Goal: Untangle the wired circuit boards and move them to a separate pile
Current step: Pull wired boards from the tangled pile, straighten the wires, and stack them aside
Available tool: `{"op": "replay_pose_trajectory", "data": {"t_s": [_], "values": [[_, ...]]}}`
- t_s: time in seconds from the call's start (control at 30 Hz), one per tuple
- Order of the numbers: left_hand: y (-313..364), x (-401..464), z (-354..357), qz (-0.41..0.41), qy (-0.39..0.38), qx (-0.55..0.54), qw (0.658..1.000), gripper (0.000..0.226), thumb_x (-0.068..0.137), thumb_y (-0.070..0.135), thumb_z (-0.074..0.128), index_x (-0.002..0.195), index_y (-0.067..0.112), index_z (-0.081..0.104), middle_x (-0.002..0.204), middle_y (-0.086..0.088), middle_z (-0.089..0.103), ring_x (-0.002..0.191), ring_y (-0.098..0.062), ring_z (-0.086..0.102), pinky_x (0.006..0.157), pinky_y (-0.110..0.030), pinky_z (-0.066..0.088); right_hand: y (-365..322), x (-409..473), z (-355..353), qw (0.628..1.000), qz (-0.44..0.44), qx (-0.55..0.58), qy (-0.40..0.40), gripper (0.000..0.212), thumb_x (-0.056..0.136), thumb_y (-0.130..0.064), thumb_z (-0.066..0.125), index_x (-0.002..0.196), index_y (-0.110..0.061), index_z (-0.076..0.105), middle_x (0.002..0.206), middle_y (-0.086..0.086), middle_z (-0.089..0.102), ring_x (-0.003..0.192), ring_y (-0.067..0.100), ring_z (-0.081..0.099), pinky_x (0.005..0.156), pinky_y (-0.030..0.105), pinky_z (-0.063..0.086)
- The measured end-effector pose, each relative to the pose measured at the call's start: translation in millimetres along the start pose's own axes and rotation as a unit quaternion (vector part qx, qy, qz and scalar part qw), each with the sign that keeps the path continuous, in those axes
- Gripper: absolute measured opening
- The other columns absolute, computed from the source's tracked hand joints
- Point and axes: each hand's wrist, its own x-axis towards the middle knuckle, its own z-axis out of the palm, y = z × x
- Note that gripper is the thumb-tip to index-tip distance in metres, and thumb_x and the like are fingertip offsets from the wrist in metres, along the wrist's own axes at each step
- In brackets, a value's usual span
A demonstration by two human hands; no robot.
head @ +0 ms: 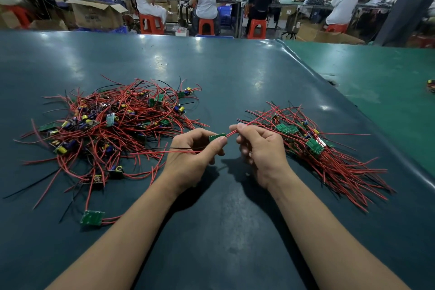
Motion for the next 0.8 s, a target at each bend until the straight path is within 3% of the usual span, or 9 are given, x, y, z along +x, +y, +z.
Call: {"op": "replay_pose_trajectory", "data": {"t_s": [0.17,0.47,0.63,0.7,0.8], "values": [[0,0,-3,-0.018,-0.001,-0.041,0.999,0.015,0.085,0.015,0.073,0.076,0.005,0.067,0.063,-0.005,0.068,0.051,-0.016,0.051,0.052,-0.023,0.042,-2,9,-8,0.995,-0.047,0.051,0.072,0.022,0.094,-0.009,0.061,0.076,-0.006,0.073,0.059,-0.003,0.061,0.039,0.006,0.038,0.035,0.017,0.026],[-3,0,-6,-0.008,0.013,-0.081,0.997,0.020,0.079,0.022,0.070,0.072,0.003,0.066,0.060,-0.008,0.066,0.059,-0.029,0.052,0.052,-0.027,0.041,-6,16,-18,0.981,-0.044,0.114,0.150,0.028,0.098,-0.011,0.054,0.077,-0.006,0.070,0.052,-0.006,0.054,0.040,0.005,0.040,0.035,0.017,0.028],[-4,1,-7,0.021,0.058,-0.106,0.992,0.019,0.079,0.026,0.073,0.075,0.007,0.068,0.061,-0.007,0.067,0.050,-0.020,0.050,0.050,-0.022,0.042,-9,16,-21,0.967,-0.032,0.165,0.191,0.029,0.102,-0.016,0.050,0.080,-0.005,0.066,0.061,0.001,0.052,0.036,0.004,0.040,0.034,0.015,0.028],[-4,3,-8,0.012,0.087,-0.129,0.988,0.014,0.082,0.021,0.069,0.078,0.007,0.069,0.063,-0.008,0.068,0.047,-0.016,0.048,0.051,-0.021,0.042,-9,11,-19,0.979,-0.022,0.114,0.166,0.026,0.102,-0.016,0.049,0.083,-0.005,0.065,0.064,0.003,0.052,0.036,0.005,0.041,0.034,0.015,0.030],[-4,5,-8,-0.009,0.088,-0.160,0.983,0.010,0.083,0.020,0.070,0.075,0.014,0.073,0.062,-0.006,0.066,0.048,-0.016,0.047,0.050,-0.021,0.040,0,-7,-1,0.999,0.023,-0.040,-0.015,0.027,0.097,-0.027,0.058,0.078,-0.009,0.065,0.061,0.006,0.056,0.035,0.009,0.042,0.033,0.016,0.032]]}}
